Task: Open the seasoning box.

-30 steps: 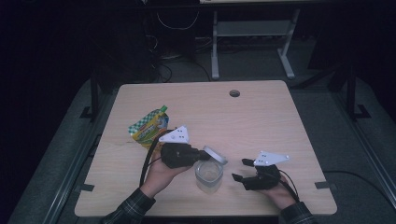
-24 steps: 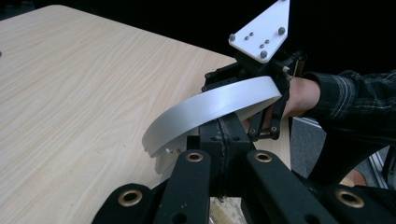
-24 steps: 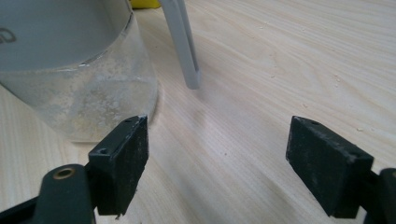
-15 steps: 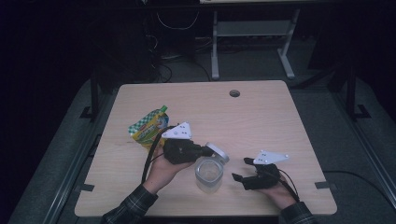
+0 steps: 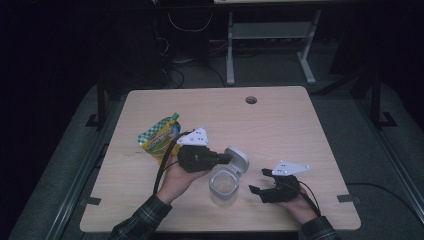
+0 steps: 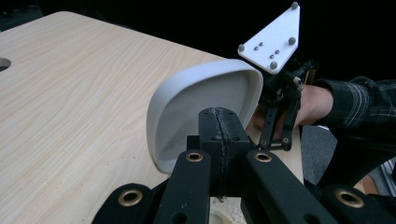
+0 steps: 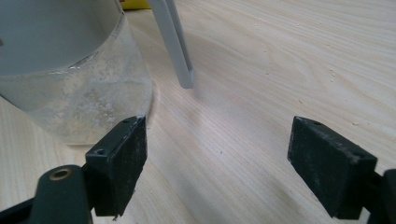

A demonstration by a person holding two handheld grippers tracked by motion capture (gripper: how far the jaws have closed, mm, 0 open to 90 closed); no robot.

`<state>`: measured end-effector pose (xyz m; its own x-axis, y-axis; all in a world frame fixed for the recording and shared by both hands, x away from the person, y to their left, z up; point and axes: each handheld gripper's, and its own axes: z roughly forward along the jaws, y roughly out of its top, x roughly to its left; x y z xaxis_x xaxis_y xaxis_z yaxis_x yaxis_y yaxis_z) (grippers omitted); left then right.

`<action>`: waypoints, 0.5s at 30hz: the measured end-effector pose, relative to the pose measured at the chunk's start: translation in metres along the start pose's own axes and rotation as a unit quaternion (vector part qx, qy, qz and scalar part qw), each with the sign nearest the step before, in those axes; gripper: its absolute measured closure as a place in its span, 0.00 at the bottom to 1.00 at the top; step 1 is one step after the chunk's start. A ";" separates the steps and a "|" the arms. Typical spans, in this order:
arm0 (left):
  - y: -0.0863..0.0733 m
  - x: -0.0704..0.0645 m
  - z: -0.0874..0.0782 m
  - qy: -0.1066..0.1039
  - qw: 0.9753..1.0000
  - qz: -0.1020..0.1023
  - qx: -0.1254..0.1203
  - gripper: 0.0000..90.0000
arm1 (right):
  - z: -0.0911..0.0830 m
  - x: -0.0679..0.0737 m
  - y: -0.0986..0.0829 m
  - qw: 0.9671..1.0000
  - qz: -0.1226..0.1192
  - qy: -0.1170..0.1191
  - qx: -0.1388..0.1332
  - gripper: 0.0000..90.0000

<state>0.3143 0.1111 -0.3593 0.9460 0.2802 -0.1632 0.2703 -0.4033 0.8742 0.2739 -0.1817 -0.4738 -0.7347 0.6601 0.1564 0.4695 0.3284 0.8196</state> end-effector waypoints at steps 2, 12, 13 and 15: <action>-0.002 -0.001 -0.001 0.000 1.000 0.000 0.003 1.00 | 0.000 0.000 0.000 1.000 0.000 0.000 0.000 0.21; -0.018 -0.002 -0.012 0.009 1.000 -0.017 0.013 0.97 | -0.001 0.001 0.000 1.000 0.000 0.002 0.001 0.26; -0.019 -0.002 -0.016 0.012 1.000 -0.017 0.014 0.96 | -0.002 0.001 0.000 1.000 -0.001 0.001 -0.003 0.30; -0.022 -0.003 -0.021 0.012 1.000 -0.019 0.014 0.93 | -0.005 0.002 0.002 1.000 -0.003 0.005 -0.014 0.48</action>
<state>0.3015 0.1371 -0.3685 0.9302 0.3170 -0.1852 0.3119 -0.4161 0.8541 0.2705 -0.1830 -0.4691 -0.7429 0.6507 0.1572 0.4516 0.3138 0.8352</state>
